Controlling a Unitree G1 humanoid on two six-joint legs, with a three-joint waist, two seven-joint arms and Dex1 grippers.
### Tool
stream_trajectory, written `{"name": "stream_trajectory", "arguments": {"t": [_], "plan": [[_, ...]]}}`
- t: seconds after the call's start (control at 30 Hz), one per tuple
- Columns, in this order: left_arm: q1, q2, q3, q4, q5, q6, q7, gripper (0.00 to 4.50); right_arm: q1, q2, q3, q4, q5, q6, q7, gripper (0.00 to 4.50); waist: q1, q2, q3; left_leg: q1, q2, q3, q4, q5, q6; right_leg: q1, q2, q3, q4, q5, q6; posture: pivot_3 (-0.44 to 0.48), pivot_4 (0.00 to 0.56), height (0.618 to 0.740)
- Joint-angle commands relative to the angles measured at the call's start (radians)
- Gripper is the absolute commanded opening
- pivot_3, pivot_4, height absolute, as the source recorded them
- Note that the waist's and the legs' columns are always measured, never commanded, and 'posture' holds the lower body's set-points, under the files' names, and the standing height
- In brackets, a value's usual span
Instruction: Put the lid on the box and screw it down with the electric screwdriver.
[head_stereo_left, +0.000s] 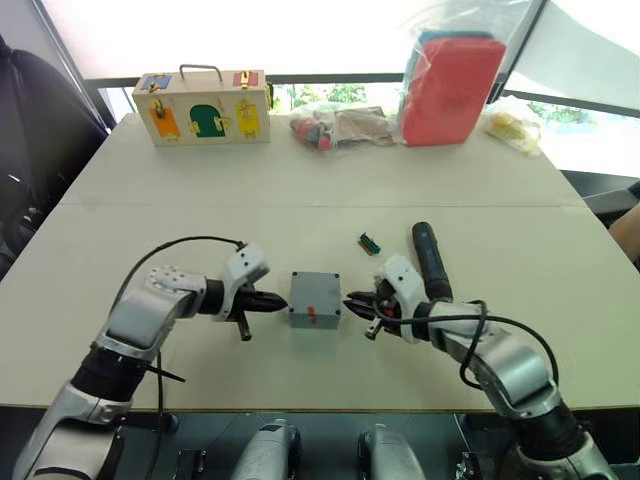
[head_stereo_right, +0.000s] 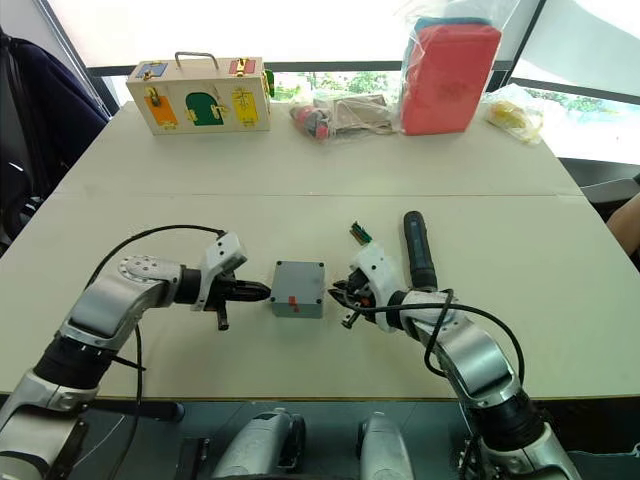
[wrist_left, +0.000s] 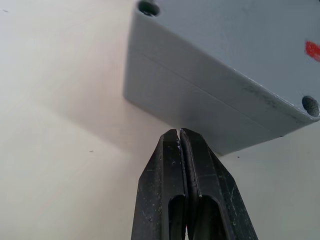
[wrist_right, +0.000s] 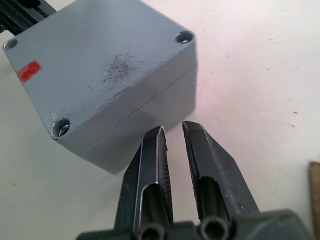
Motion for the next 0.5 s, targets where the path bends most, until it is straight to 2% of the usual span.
{"name": "stream_trajectory", "arguments": {"t": [0.03, 0.07, 0.17, 0.27, 0.3, 0.33, 0.4, 0.43, 0.47, 0.5], "plan": [[-0.035, -0.021, 0.219, -0.026, -0.115, -0.038, 0.053, 0.00, 0.020, 0.001, -0.170, -0.122, 0.085, 0.063, -0.030, 0.57, 0.000, 0.001, 0.000, -0.001, 0.000, 0.000, 0.000, 0.000, 0.000, -0.001, 0.000, 0.000, -0.001, 0.000, -0.001, 0.000, 0.150, 0.740], [-0.037, -0.025, 0.247, -0.032, -0.127, -0.058, 0.063, 0.00, 0.023, 0.013, -0.205, -0.137, 0.111, 0.084, -0.039, 0.57, 0.000, 0.000, 0.000, -0.002, 0.000, -0.001, 0.000, 0.000, 0.000, -0.001, 0.000, 0.000, -0.002, 0.001, -0.001, 0.000, 0.150, 0.740], [-0.107, 0.016, 0.216, -0.015, -0.176, 0.023, -0.002, 0.00, 0.056, 0.054, -0.306, -0.161, 0.172, 0.131, -0.077, 0.57, 0.002, 0.001, 0.000, -0.002, 0.001, -0.001, 0.000, 0.000, 0.000, 0.000, 0.001, -0.001, -0.003, 0.002, 0.000, 0.000, 0.150, 0.740], [-0.192, 0.011, 0.171, 0.001, -0.225, 0.084, -0.050, 0.00, 0.091, 0.068, -0.312, -0.159, 0.145, 0.139, -0.133, 0.57, 0.004, 0.001, 0.000, -0.002, 0.000, -0.002, 0.000, 0.000, 0.000, 0.001, 0.002, -0.003, -0.003, 0.002, 0.000, 0.000, 0.150, 0.740], [-0.200, 0.017, 0.134, -0.018, -0.212, 0.052, -0.081, 0.00, 0.104, 0.070, -0.304, -0.154, 0.132, 0.131, -0.149, 0.57, 0.002, 0.001, 0.000, -0.002, 0.000, -0.002, 0.000, 0.000, 0.000, 0.001, 0.002, -0.003, -0.004, 0.002, 0.000, 0.000, 0.150, 0.740], [-0.200, 0.028, 0.101, -0.040, -0.205, 0.027, -0.117, 0.00, 0.114, 0.072, -0.298, -0.150, 0.128, 0.128, -0.160, 1.09, 0.000, 0.001, 0.000, -0.002, -0.001, -0.002, 0.000, 0.000, 0.000, 0.001, 0.002, -0.002, -0.004, 0.003, 0.000, 0.000, 0.150, 0.740], [-0.204, 0.047, 0.039, -0.073, -0.191, -0.003, -0.172, 0.00, 0.134, 0.069, -0.280, -0.147, 0.121, 0.109, -0.167, 1.65, -0.004, 0.001, 0.001, -0.002, -0.001, -0.001, 0.000, 0.000, 0.000, 0.001, 0.002, -0.002, -0.005, 0.003, 0.000, 0.000, 0.150, 0.740], [-0.217, 0.050, 0.015, -0.076, -0.185, -0.010, -0.187, 0.00, 0.142, 0.066, -0.273, -0.145, 0.116, 0.100, -0.169, 2.03, -0.006, 0.002, 0.001, -0.002, -0.001, 0.000, 0.000, 0.000, 0.000, 0.001, 0.002, -0.001, -0.005, 0.003, 0.000, 0.000, 0.150, 0.740], [-0.227, 0.052, -0.002, -0.075, -0.178, -0.021, -0.196, 0.00, 0.148, 0.064, -0.268, -0.143, 0.113, 0.092, -0.170, 2.58, -0.006, 0.002, 0.001, -0.002, -0.001, 0.000, 0.000, 0.000, -0.001, 0.000, 0.002, -0.001, -0.004, 0.003, 0.000, 0.000, 0.150, 0.740], [-0.236, 0.053, -0.016, -0.073, -0.169, -0.035, -0.204, 0.00, 0.151, 0.062, -0.265, -0.141, 0.109, 0.087, -0.174, 2.82, -0.006, 0.003, 0.001, -0.002, 0.000, 0.000, 0.000, 0.001, -0.001, 0.000, 0.003, -0.001, -0.004, 0.003, 0.000, 0.000, 0.150, 0.740]]}}
